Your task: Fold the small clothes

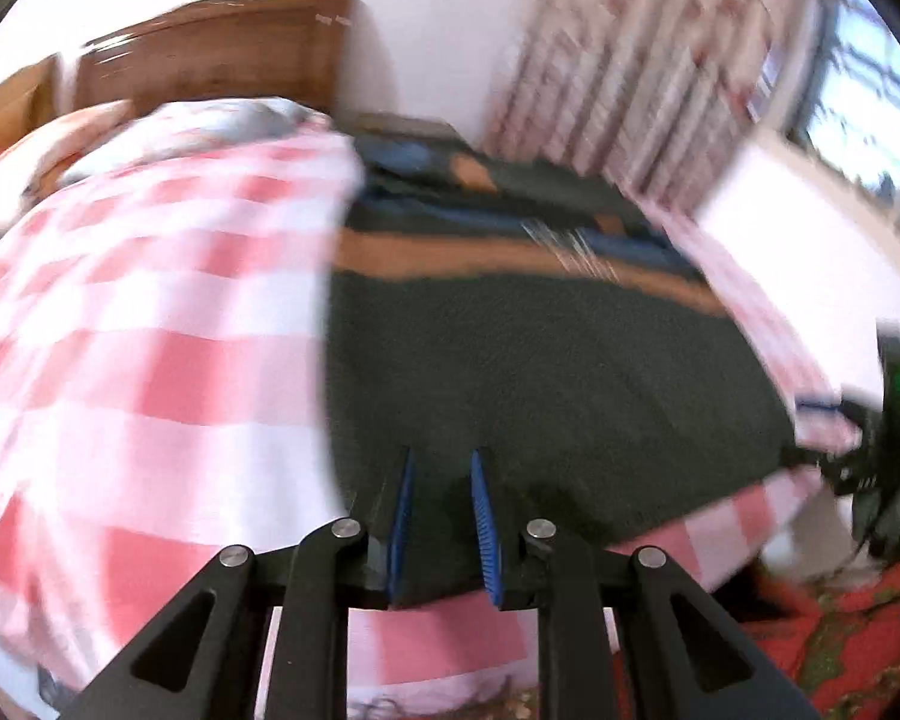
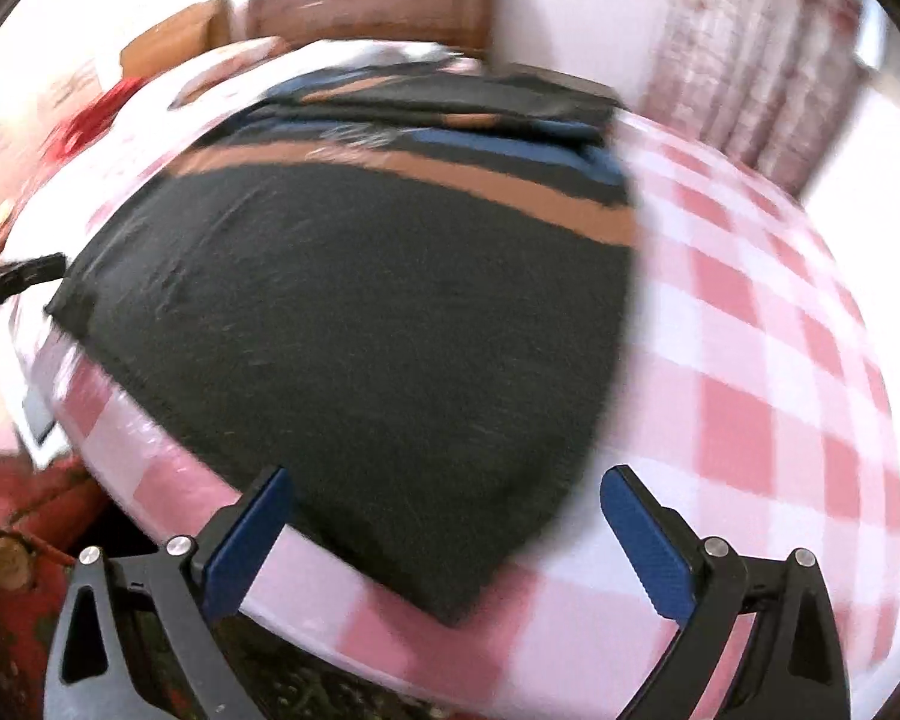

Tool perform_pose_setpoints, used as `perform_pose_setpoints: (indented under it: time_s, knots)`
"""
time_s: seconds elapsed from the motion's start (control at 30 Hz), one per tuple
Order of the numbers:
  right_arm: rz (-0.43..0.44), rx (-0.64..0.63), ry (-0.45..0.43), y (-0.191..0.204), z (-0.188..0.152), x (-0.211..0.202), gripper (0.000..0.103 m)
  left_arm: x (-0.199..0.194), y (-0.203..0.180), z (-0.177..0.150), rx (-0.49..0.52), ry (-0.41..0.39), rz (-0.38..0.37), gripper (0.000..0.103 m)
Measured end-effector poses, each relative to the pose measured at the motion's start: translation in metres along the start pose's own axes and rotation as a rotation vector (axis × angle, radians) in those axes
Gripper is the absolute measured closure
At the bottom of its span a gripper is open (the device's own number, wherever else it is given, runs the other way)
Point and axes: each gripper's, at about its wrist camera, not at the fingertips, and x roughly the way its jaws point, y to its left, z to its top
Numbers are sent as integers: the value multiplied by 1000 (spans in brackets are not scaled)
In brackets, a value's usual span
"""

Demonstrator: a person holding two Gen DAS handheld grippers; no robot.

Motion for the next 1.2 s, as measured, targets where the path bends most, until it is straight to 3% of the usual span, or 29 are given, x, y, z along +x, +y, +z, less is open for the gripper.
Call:
perform_pose_setpoints:
  time_s: [0.07, 0.17, 0.23, 0.53, 0.73, 0.83, 0.97, 1.13, 1.2]
  knots:
    - [0, 115, 17, -24, -3, 2, 0, 0, 20, 6, -94, 11, -71, 83]
    - [50, 241, 19, -44, -5, 3, 0, 14, 23, 9, -127, 63, -88, 81]
    - [74, 231, 24, -41, -3, 4, 0, 27, 16, 6, -112, 108, -98, 77]
    - [94, 141, 25, -20, -6, 4, 0, 19, 27, -4, -141, 109, -126, 75]
    - [106, 110, 26, -14, -2, 6, 0, 14, 27, -5, -106, 110, -86, 75]
    - [116, 118, 27, -16, -2, 5, 0, 13, 36, -3, -124, 118, -2, 74]
    - [113, 112, 19, -15, 2, 8, 0, 26, 39, 5, -165, 148, -72, 69]
    - [114, 114, 21, -15, 3, 7, 0, 38, 14, 11, -110, 127, -142, 12]
    - [108, 107, 17, -13, 3, 8, 0, 44, 2, 14, -85, 146, -132, 0]
